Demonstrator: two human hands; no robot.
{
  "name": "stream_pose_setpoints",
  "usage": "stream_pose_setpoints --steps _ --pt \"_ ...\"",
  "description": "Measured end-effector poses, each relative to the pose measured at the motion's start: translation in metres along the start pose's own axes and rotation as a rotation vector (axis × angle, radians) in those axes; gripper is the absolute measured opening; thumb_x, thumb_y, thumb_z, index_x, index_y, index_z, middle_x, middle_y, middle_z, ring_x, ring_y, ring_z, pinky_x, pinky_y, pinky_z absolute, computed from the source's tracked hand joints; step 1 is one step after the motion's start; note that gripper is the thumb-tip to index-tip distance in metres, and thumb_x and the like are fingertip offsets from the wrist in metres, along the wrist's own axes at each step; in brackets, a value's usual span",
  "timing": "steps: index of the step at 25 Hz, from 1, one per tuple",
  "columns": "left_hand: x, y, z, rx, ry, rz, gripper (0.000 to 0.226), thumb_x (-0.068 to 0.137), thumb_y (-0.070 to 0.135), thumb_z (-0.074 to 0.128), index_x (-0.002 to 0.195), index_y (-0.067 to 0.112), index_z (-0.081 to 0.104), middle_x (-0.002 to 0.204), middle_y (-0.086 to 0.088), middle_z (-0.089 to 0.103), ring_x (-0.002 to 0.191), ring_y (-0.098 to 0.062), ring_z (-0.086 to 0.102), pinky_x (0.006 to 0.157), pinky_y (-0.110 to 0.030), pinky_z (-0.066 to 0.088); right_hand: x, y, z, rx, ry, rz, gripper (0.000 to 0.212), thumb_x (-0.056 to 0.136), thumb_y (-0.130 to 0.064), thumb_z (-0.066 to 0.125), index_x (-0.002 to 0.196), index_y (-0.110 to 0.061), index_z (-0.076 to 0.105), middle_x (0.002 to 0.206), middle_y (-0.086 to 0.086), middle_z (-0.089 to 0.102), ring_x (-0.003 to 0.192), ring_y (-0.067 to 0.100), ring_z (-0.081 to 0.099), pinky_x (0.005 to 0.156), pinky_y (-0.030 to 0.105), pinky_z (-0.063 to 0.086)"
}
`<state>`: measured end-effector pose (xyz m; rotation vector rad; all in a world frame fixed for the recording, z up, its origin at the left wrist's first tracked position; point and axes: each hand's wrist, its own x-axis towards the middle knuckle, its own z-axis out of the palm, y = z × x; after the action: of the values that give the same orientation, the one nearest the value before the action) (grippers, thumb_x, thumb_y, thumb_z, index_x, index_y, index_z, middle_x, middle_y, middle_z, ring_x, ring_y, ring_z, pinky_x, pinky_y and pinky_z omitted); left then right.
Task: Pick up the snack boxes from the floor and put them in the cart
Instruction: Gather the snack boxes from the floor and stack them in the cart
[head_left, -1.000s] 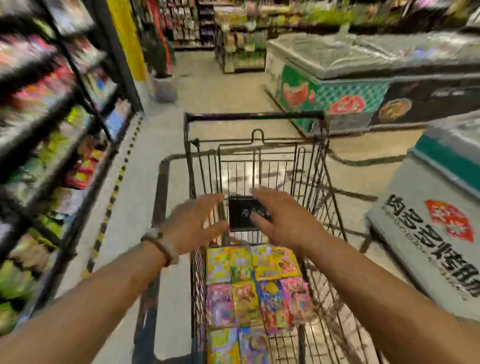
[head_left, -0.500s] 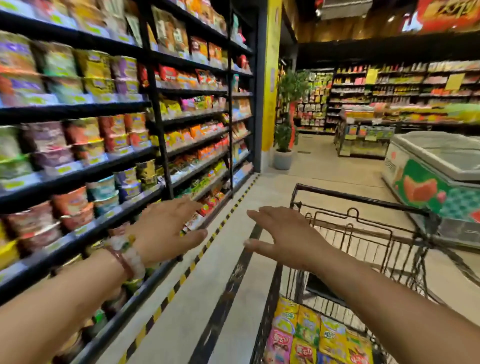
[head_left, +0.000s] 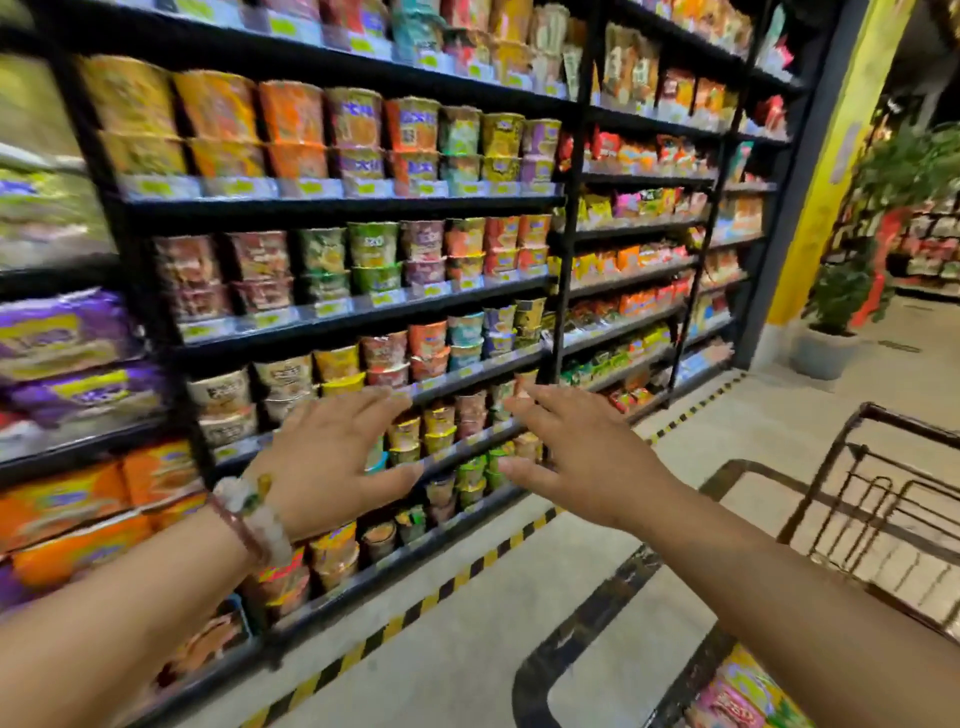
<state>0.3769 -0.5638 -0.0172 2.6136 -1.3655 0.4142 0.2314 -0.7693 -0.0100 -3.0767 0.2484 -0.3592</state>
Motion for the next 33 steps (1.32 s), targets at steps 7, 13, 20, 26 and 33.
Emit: stream_pose_setpoints --steps 7,13,20,26,33 --pt "-0.147 -0.127 -0.049 0.089 0.059 -0.244 0.095 0.062 0.076 0.015 0.143 0.032 0.037 0.150 0.005 0.035 0.137 -0.018 0.032 0.107 -0.038 0.025 0.056 -0.182 0.016 0.069 -0.009 -0.289 0.068 0.093 -0.063 0.030 0.151 -0.035 0.012 0.157 -0.004 0.015 0.143 0.018 0.010 0.116 0.038 0.010" --pt "-0.314 -0.242 -0.100 0.181 0.057 -0.495 0.094 0.065 0.075 0.019 0.140 0.025 0.044 0.147 -0.002 0.041 0.134 -0.023 0.038 0.107 -0.042 0.030 0.086 -0.387 0.049 0.213 0.013 -0.563 0.068 0.092 -0.062 0.034 0.151 -0.032 0.018 0.156 -0.002 0.021 0.143 0.016 0.014 0.114 0.032 0.010" --pt "-0.501 -0.322 -0.163 0.311 0.059 -0.821 0.092 0.069 0.077 0.020 0.140 0.025 0.045 0.144 -0.002 0.045 0.131 -0.023 0.042 0.103 -0.043 0.033 0.095 -0.596 0.077 0.307 -0.027 -0.905 0.064 0.094 -0.058 0.036 0.150 -0.032 0.020 0.155 -0.003 0.024 0.141 0.017 0.019 0.112 0.030 0.014" --pt "-0.611 -0.366 -0.185 0.378 0.080 -1.108 0.095 0.065 0.074 0.018 0.140 0.022 0.044 0.145 -0.002 0.044 0.132 -0.023 0.042 0.105 -0.040 0.032 0.113 -0.744 0.107 0.340 -0.111 -1.167 0.076 0.082 -0.072 0.018 0.149 -0.036 0.023 0.153 -0.004 0.029 0.140 0.018 0.023 0.112 0.034 0.019" --pt "-0.701 -0.466 -0.187 0.493 0.095 -1.279 0.085 0.079 0.075 0.026 0.126 0.012 0.060 0.126 -0.012 0.061 0.112 -0.032 0.060 0.089 -0.048 0.047 0.167 -0.914 0.148 0.365 -0.164 -1.373 0.104 0.065 -0.085 -0.005 0.150 -0.033 0.023 0.156 -0.004 0.026 0.142 0.016 0.022 0.114 0.034 0.018"
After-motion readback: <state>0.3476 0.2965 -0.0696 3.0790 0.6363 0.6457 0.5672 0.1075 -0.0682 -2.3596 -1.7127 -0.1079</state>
